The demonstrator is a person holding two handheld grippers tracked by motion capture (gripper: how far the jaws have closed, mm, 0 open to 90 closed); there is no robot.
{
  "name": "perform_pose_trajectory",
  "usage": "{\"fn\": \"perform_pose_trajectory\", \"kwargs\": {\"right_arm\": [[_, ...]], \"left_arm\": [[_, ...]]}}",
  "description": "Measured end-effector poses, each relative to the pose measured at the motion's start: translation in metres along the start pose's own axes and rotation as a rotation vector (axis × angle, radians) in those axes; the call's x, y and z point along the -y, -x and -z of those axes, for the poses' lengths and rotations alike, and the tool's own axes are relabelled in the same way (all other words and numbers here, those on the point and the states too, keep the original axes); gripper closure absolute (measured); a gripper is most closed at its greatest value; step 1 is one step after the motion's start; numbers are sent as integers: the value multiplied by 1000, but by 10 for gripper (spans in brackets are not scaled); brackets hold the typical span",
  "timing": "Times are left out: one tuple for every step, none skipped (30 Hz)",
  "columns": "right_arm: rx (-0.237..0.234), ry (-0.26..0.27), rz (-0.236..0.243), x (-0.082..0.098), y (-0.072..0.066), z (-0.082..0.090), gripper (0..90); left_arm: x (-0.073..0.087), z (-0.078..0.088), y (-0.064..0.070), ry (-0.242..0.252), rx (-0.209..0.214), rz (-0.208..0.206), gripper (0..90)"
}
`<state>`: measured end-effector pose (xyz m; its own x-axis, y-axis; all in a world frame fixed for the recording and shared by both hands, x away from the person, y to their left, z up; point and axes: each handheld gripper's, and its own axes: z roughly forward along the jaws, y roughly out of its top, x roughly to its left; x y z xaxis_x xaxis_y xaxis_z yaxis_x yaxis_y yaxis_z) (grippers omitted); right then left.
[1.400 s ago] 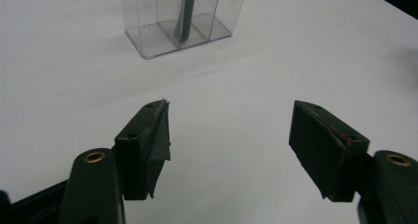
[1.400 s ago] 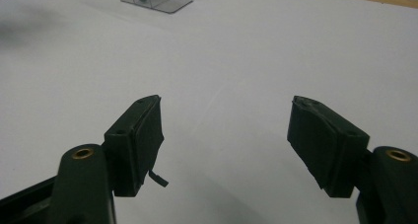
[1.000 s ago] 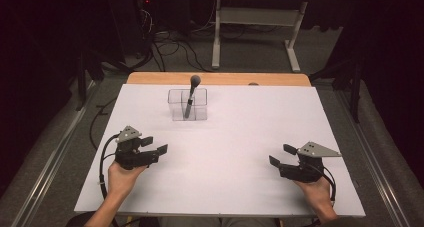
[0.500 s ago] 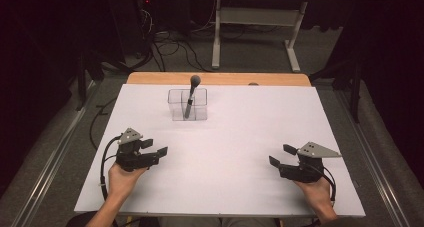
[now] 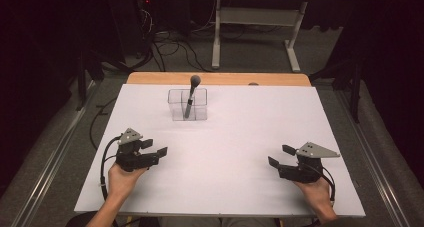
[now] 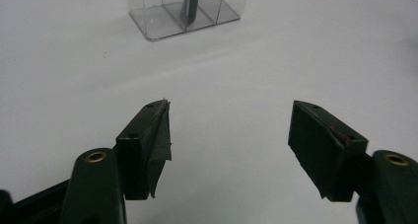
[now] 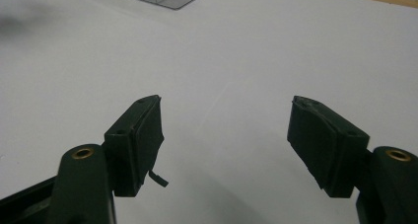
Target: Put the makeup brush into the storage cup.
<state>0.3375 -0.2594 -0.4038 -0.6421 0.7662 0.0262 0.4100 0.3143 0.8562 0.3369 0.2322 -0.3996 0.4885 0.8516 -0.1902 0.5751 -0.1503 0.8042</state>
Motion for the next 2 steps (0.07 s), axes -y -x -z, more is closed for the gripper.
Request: {"fn": "perform_pose_trajectory", "kwargs": {"right_arm": [[0,0,0,0,0,0,313],[-1,-1,0,0,0,0,313]], "left_arm": [[0,0,0,0,0,0,326],[0,0,0,1,0,0,326]]}}
